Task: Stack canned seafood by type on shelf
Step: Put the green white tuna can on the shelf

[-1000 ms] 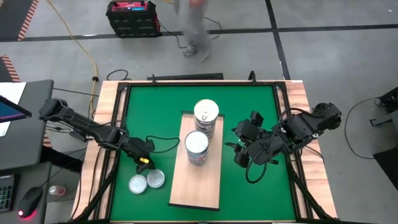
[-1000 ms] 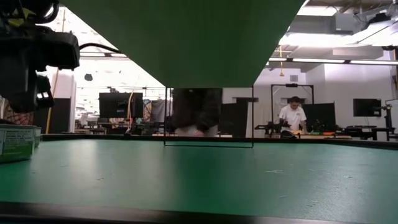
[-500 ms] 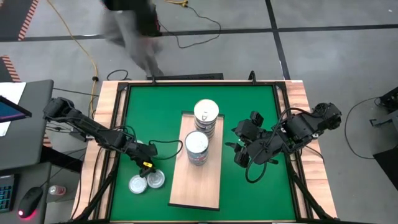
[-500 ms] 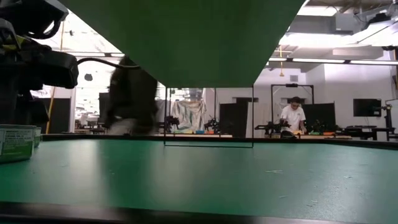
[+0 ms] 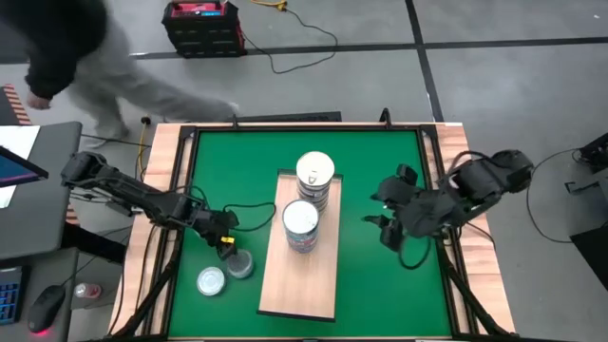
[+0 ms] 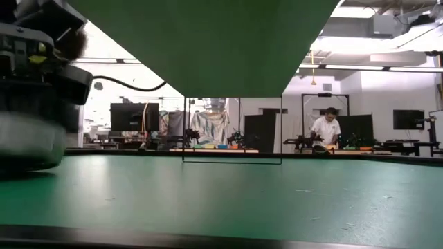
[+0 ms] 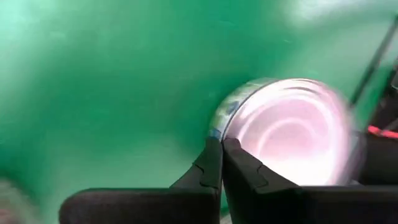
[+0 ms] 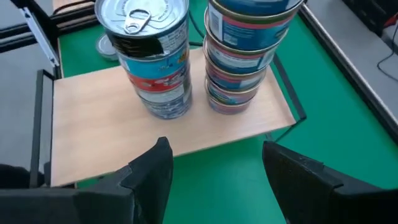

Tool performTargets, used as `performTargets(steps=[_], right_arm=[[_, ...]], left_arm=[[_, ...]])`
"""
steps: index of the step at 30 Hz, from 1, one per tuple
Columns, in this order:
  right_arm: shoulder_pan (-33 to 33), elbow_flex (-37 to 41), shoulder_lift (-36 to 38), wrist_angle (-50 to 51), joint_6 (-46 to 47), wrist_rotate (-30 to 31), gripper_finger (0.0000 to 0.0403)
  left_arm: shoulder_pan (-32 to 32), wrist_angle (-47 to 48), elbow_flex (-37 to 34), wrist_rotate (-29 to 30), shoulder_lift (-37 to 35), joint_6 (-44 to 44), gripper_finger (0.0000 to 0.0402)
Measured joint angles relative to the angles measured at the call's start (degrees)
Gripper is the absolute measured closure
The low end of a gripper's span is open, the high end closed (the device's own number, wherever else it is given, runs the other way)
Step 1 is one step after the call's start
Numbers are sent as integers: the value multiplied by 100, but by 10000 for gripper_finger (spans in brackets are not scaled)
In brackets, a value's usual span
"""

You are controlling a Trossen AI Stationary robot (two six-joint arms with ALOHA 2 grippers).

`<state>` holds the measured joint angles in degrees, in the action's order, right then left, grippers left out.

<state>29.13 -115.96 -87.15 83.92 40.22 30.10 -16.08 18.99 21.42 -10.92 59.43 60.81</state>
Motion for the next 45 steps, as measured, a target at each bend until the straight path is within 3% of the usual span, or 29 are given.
performTargets(steps=[10, 18, 25, 30, 36, 41, 45], right_arm=[[-70, 0, 289, 21, -562, 305, 146], [-661, 2, 408, -280, -1123, -173, 167], [-971, 2, 408, -295, -1231, -166, 174], [-1134, 2, 406, -297, -1335, -163, 174], [-1245, 2, 406, -337, -1371, -159, 174], [-1244, 2, 406, -360, -1372, -159, 174], [-1244, 2, 404, -361, -1373, -158, 174]], left_arm=[[863, 850, -32, 110, -264, -151, 401], [1224, 1511, 22, 951, -1229, 224, 401], [1002, 3087, 1125, 2110, -1971, 334, 401], [683, 2948, 1765, 2210, -1840, 288, 395], [411, 2672, 2053, 1984, -1358, 366, 315], [353, 2714, 2062, 799, -927, 560, 215], [134, 2843, 2137, 152, -507, 865, 171]])
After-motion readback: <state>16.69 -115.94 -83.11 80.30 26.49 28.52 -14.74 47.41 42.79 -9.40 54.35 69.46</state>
